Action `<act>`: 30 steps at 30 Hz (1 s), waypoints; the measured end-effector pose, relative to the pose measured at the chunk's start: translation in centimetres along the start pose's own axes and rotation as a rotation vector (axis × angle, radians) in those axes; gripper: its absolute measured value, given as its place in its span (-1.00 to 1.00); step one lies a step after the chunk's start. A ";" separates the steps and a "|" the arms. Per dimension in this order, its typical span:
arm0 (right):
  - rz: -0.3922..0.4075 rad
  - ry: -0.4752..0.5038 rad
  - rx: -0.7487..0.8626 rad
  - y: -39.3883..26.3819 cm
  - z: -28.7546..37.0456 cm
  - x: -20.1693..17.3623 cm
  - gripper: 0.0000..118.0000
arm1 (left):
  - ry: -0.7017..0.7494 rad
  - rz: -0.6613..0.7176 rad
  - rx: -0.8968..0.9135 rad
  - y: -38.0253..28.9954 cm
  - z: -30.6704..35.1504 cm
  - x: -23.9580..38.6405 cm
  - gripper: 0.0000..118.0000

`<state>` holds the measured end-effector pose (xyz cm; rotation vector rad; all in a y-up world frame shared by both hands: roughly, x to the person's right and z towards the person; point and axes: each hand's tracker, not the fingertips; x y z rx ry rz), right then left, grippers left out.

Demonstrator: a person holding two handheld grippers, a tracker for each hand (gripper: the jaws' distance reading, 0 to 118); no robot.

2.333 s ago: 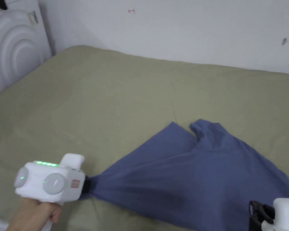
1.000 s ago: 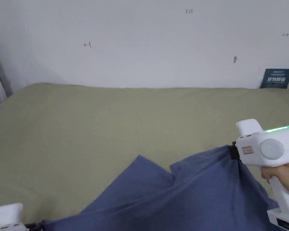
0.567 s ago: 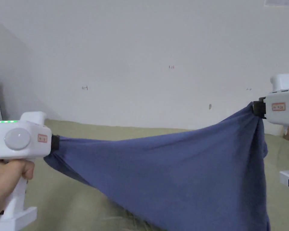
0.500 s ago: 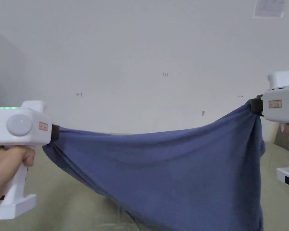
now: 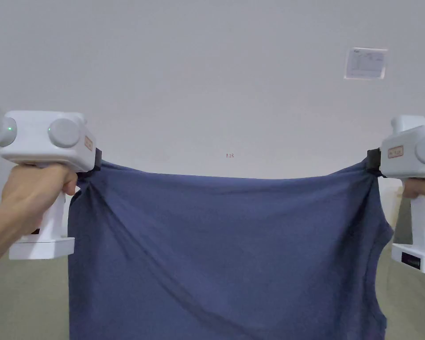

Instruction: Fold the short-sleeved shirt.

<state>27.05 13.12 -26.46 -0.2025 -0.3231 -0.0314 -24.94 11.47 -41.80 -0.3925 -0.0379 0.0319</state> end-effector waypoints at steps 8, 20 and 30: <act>0.039 -0.011 0.006 3.2 -6.0 -1.2 -0.95 | 0.063 -0.060 0.030 3.6 -3.6 1.8 -0.98; 0.072 -0.048 0.061 9.0 -14.9 -3.1 -0.95 | 0.098 -0.044 0.087 9.7 -10.5 5.2 -0.98; 0.109 -0.066 0.086 10.4 -21.5 -4.8 -0.95 | 0.188 -0.081 0.103 11.0 -18.1 6.1 -0.98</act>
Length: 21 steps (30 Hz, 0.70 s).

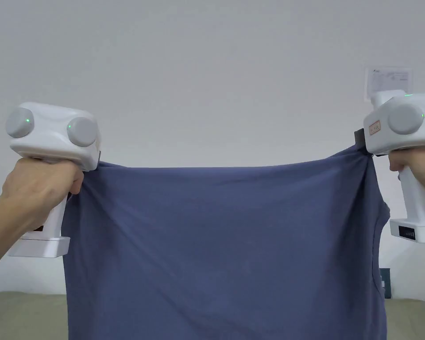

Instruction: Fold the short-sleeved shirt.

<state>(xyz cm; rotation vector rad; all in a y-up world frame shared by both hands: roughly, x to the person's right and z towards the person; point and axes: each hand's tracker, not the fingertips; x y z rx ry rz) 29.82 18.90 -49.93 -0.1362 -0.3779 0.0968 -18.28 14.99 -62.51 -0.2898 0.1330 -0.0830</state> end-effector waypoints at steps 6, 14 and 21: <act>0.008 0.006 -0.054 -4.1 -5.0 -1.7 -0.95 | 0.003 0.005 -0.045 -3.9 -5.2 1.3 -0.98; 0.025 0.024 -0.212 -15.7 -10.1 -3.8 -0.95 | -0.024 -0.053 -0.196 -14.9 -12.5 3.4 -0.98; 0.053 0.091 -0.385 -29.6 -6.2 -4.8 -0.95 | -0.091 -0.080 -0.352 -28.6 -12.9 2.7 -0.98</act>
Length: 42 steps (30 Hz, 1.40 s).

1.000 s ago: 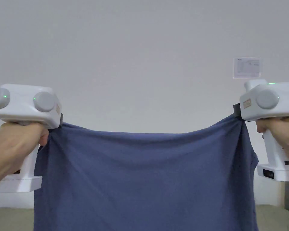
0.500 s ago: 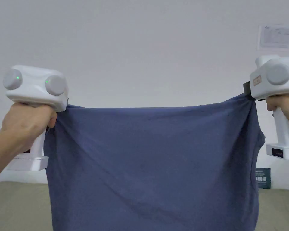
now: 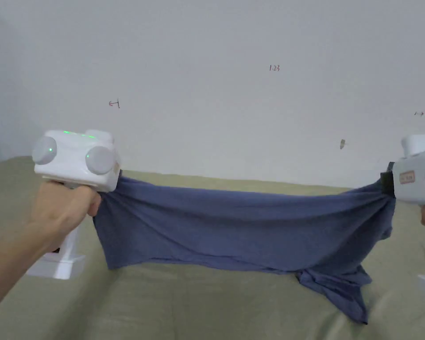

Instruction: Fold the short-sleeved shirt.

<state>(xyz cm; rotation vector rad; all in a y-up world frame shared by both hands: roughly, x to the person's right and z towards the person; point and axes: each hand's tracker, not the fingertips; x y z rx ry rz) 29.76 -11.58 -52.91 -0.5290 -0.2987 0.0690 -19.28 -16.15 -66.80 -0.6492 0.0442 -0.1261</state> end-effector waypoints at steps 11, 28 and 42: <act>-0.011 0.112 -0.144 -21.6 14.0 -0.2 -0.95 | -0.079 -0.043 -0.141 -20.9 7.8 -6.2 -0.98; -0.069 0.133 -0.239 -35.8 28.8 1.6 -0.95 | -0.156 0.027 -0.215 -36.9 21.4 -12.2 -0.98; -0.089 0.098 -0.229 -37.0 28.9 1.5 0.91 | -0.145 0.091 -0.217 -38.1 23.7 -12.3 0.99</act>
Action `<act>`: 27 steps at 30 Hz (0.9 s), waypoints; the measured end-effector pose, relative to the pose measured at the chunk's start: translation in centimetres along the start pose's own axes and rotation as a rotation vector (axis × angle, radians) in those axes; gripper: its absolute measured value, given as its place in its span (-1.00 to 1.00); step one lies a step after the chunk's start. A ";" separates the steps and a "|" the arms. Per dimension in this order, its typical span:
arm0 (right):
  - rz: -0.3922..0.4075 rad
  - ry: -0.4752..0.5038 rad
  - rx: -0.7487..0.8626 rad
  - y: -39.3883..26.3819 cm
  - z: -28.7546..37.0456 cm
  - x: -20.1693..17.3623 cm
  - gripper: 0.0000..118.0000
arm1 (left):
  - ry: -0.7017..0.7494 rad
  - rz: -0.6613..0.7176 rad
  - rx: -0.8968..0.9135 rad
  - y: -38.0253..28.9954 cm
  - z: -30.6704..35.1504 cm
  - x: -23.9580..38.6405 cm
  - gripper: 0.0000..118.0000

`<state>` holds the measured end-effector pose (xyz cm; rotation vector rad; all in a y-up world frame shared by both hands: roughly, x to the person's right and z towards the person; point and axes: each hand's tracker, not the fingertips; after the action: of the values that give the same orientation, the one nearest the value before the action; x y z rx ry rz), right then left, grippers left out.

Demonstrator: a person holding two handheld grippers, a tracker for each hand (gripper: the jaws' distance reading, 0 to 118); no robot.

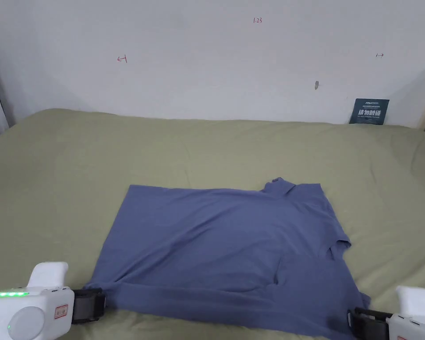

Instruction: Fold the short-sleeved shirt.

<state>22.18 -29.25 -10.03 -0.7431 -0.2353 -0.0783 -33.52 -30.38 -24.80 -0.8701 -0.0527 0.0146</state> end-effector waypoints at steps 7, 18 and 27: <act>0.045 0.015 0.225 2.5 5.1 -3.9 0.22 | -0.028 0.021 0.281 1.3 6.8 3.0 0.38; 0.058 0.019 0.326 3.6 7.2 -5.6 -0.97 | -0.005 -0.016 0.360 1.0 9.5 3.0 -1.00; 0.029 -0.009 0.272 2.7 5.1 -4.7 -0.97 | -0.015 0.002 0.212 1.5 5.0 0.2 -1.00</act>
<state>17.09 -23.83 -9.35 -0.4757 -0.2381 -0.0143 -33.59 -25.57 -22.78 -0.6580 -0.0625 0.0282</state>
